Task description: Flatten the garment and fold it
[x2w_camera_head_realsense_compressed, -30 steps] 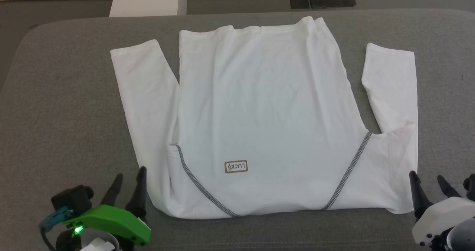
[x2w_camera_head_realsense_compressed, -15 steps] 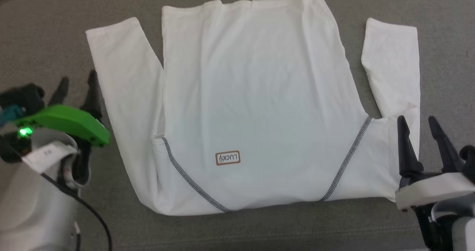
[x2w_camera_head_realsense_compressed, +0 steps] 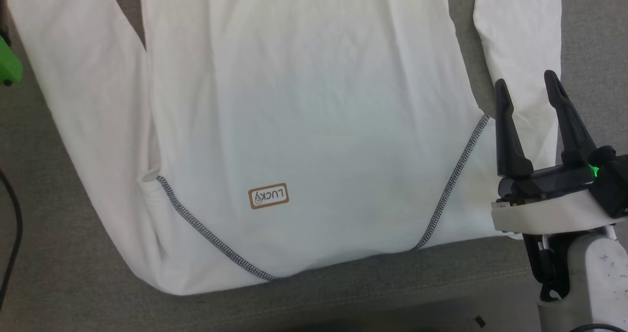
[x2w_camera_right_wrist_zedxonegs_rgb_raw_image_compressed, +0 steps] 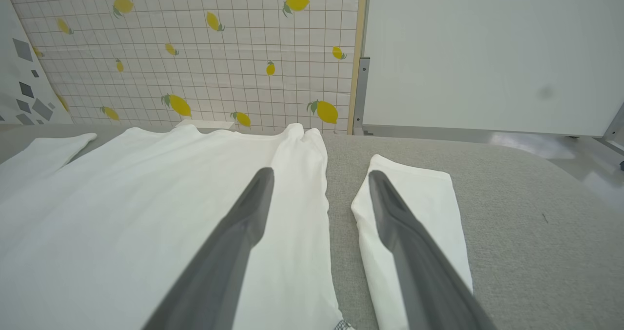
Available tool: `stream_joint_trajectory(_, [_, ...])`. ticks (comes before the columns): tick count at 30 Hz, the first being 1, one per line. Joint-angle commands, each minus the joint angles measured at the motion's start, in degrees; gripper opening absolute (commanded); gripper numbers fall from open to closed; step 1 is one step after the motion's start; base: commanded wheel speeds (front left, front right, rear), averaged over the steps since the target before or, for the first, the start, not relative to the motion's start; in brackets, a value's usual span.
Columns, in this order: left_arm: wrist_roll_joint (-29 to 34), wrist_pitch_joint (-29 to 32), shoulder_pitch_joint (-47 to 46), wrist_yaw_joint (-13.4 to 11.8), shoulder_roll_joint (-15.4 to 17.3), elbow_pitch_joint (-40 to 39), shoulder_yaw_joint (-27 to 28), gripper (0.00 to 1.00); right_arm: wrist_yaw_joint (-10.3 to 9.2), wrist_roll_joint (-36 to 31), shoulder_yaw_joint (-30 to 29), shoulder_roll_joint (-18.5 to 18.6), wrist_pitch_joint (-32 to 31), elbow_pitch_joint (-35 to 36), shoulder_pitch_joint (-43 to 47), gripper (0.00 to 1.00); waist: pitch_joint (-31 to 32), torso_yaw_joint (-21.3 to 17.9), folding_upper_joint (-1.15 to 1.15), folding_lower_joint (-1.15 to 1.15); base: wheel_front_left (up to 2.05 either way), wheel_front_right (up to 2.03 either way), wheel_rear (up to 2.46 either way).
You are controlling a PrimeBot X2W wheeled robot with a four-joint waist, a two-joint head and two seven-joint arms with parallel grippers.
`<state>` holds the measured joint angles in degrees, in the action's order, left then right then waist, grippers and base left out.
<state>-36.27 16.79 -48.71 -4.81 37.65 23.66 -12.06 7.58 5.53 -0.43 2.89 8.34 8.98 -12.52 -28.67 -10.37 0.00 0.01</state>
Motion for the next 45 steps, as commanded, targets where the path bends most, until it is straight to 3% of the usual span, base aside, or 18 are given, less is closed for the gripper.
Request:
stream_joint_trajectory(1, [0.31, 1.04, -1.45, -0.11, 0.82, 0.32, 0.03, 1.0, -0.09, 0.11, 0.28, -0.01, 0.73, 0.04, -1.27, 1.0, -5.05, -3.63, 0.0, -0.01, 0.0, 0.0, 0.0])
stream_joint_trajectory(7, [-0.24, 6.85, -4.61, -2.03, 2.98, 0.8, 0.57, 1.0, -0.09, 0.81, 0.94, -0.02, 1.57, -0.37, -3.09, 1.0, -8.17, -5.08, 0.0, -0.01, 0.0, 0.0, 0.0])
stream_joint_trajectory(15, [2.11, 14.03, -7.52, -9.32, 6.54, 2.76, 1.21, 1.0, -0.09, 2.24, 1.4, -0.02, 2.67, -1.01, -3.18, 1.0, -10.49, -6.32, 0.0, -0.01, 0.0, 0.0, 0.0])
stream_joint_trajectory(22, [-2.39, 19.27, -7.08, -9.44, 4.06, 2.6, 2.01, 1.0, -0.09, 2.54, 1.35, -0.02, 3.08, -1.25, -3.67, 1.0, -11.01, -6.23, 0.0, -0.01, 0.0, 0.0, 0.0])
stream_joint_trajectory(23, [-3.2, 20.12, -6.86, -9.38, 3.62, 2.53, 2.13, 0.51, -0.09, 2.58, 1.3, -0.02, 3.12, -1.27, -3.76, 1.0, -10.96, -6.16, 0.0, -0.01, 0.0, 0.0, 0.0])
stream_joint_trajectory(24, [-3.83, 20.94, -6.6, -9.16, 3.34, 2.47, 2.11, 0.34, -0.09, 2.61, 1.26, -0.02, 3.15, -1.31, -3.81, 1.0, -10.89, -6.1, 0.0, -0.01, 0.0, 0.0, 0.0])
stream_joint_trajectory(25, [-4.5, 21.69, -6.33, -8.94, 3.11, 2.3, 2.16, 0.0, -0.09, 2.63, 1.22, -0.02, 3.15, -1.37, -3.85, 1.0, -10.78, -6.04, 0.0, -0.01, 0.0, 0.0, 0.0])
stream_joint_trajectory(28, [-5.1, 21.27, -5.75, -8.64, 3.07, 1.64, 2.54, 0.0, -0.09, 2.72, 1.21, -0.02, 3.1, -1.61, -3.87, 1.0, -10.32, -5.84, 0.0, -0.01, 0.0, 0.0, 0.0])
stream_joint_trajectory(34, [-4.82, 14.37, -3.93, -6.88, 3.44, 1.31, 3.96, 0.0, -0.09, 2.63, 0.29, -0.02, 3.0, -2.17, -3.11, 1.0, -7.12, -4.27, 0.0, -0.01, 0.0, 0.0, 0.0])
stream_joint_trajectory(41, [-5.92, 6.08, 2.47, -4.14, 3.73, -1.43, 6.46, 0.0, -0.09, 1.36, -1.53, -0.02, 0.96, -2.12, -0.69, 1.0, 1.27, 0.44, 0.0, -0.01, 0.0, 0.0, 0.0])
stream_joint_trajectory(45, [-6.54, 3.39, 7.18, -3.79, 4.45, -3.9, 8.04, 0.0, -0.09, 0.61, -2.63, -0.02, -0.82, -1.08, 1.55, 1.0, 6.31, 3.57, 0.0, -0.01, 0.0, 0.0, 0.0])
